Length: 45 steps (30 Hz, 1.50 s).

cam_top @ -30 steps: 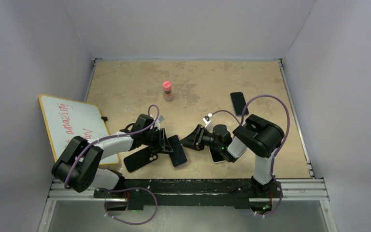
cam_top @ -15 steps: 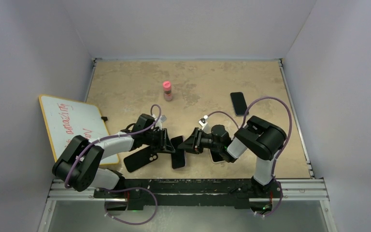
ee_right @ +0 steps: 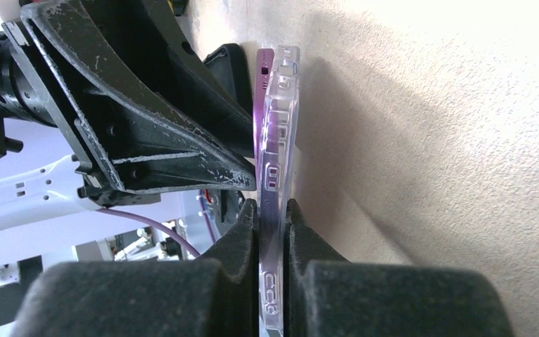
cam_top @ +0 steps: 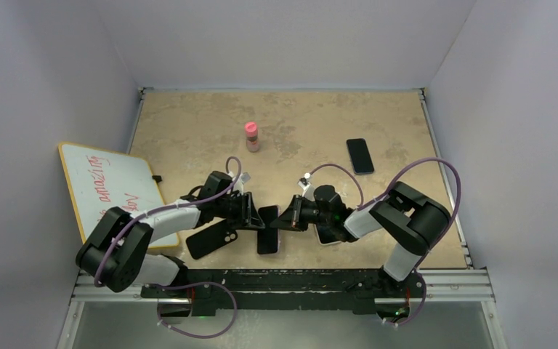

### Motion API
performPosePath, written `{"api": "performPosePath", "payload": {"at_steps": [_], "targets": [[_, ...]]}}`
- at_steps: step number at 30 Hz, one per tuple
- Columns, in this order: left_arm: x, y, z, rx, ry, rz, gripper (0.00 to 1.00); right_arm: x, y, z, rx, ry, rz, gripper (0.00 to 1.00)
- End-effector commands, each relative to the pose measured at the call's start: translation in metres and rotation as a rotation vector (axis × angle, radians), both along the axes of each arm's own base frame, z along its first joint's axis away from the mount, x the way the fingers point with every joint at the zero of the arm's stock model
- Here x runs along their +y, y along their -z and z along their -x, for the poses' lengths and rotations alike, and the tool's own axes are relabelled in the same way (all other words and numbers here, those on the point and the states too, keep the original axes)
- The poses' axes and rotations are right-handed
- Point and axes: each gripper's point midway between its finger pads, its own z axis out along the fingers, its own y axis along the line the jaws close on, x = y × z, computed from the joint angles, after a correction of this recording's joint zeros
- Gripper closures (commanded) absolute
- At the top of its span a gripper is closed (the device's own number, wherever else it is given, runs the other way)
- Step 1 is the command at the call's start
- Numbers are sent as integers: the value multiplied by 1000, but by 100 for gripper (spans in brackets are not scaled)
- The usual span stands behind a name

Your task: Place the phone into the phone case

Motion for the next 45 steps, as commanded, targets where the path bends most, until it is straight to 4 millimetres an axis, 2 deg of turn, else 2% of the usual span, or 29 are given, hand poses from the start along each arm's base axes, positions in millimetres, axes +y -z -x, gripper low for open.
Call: {"api": "performPosePath", "payload": {"at_steps": [1, 5, 12, 15, 19, 22, 27, 32, 41, 45], "targets": [[-23, -48, -12, -122, 35, 156, 62, 20, -44, -1, -102, -55, -132, 100], [-19, -74, -18, -185, 39, 140, 45, 14, -61, -5, -163, -54, -145, 100], [-13, -138, -25, -349, 92, 121, 20, -8, -103, -20, -298, -37, -197, 100], [-8, -157, -25, -396, 84, 108, 16, -16, -129, -21, -368, -62, -254, 100], [-6, -184, -22, -456, 76, 141, 16, -28, -164, -18, -466, -78, -318, 100], [-4, -195, -23, -496, 65, 146, 18, -36, -185, -15, -543, -93, -351, 100], [-17, -218, -2, -563, 155, 330, 19, -42, -215, -4, -618, -139, -416, 100], [-27, -241, 18, -604, 252, 505, 20, -47, -244, 14, -629, -177, -559, 100], [-31, -255, 39, -599, 293, 718, 24, -60, -273, 42, -612, -263, -796, 100], [-30, -260, 47, -582, 297, 811, 32, -60, -274, 39, -603, -247, -816, 100]]}}
